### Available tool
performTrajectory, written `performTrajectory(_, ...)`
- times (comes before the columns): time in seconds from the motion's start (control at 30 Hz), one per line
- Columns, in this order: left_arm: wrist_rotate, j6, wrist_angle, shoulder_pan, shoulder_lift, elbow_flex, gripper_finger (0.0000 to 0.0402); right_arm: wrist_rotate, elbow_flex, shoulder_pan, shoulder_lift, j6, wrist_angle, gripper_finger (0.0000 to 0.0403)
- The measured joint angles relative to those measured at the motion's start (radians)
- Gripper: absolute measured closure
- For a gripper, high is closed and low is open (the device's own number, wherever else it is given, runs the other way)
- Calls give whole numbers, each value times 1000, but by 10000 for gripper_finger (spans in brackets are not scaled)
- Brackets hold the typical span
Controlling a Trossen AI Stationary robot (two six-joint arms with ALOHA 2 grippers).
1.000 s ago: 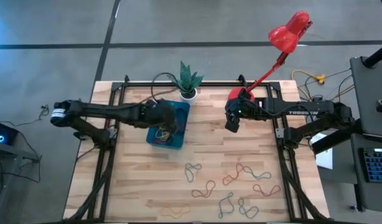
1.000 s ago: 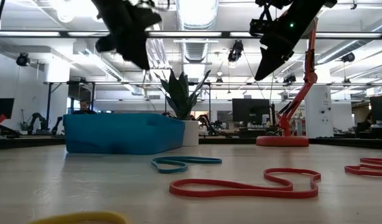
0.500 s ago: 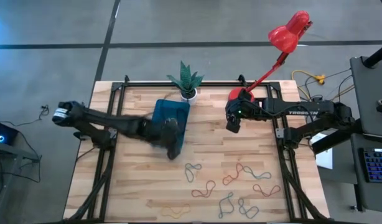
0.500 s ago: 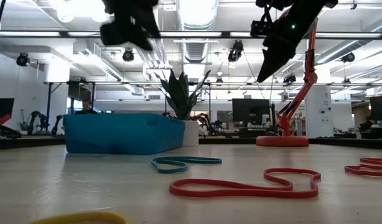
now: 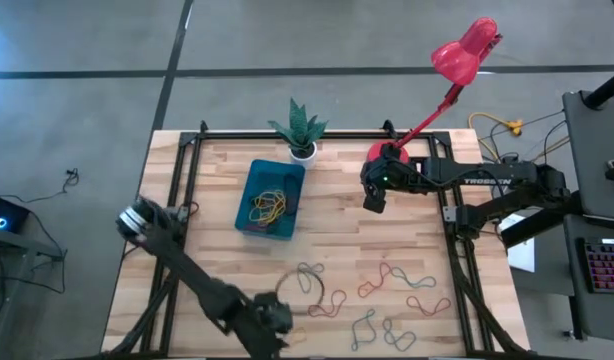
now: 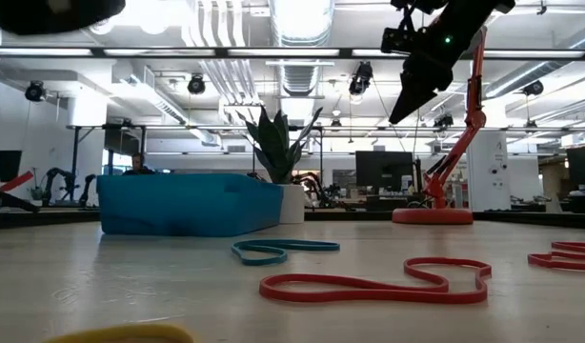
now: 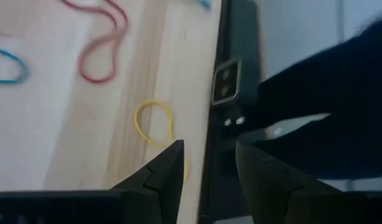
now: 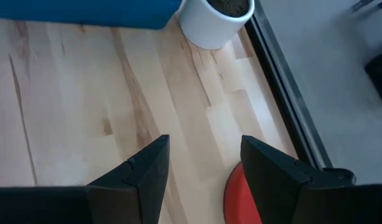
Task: Pick and place rubber bands into bin
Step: Put the yellow rubber band into the blue bin
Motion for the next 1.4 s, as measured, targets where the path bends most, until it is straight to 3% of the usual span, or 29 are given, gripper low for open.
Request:
performTrajectory(0.17,-1,37,-110,-27,169,99,272,0,0,0,0,3,5,218)
performTrajectory(0.33,-15,37,-264,-31,253,152,272,0,0,0,0,4,-1,218)
performTrajectory(0.77,-15,97,-268,-90,266,150,272,-1,-1,0,0,11,-16,218)
performTrajectory(1.4,-56,88,-341,-57,282,150,272,-8,-36,0,0,62,-19,218)
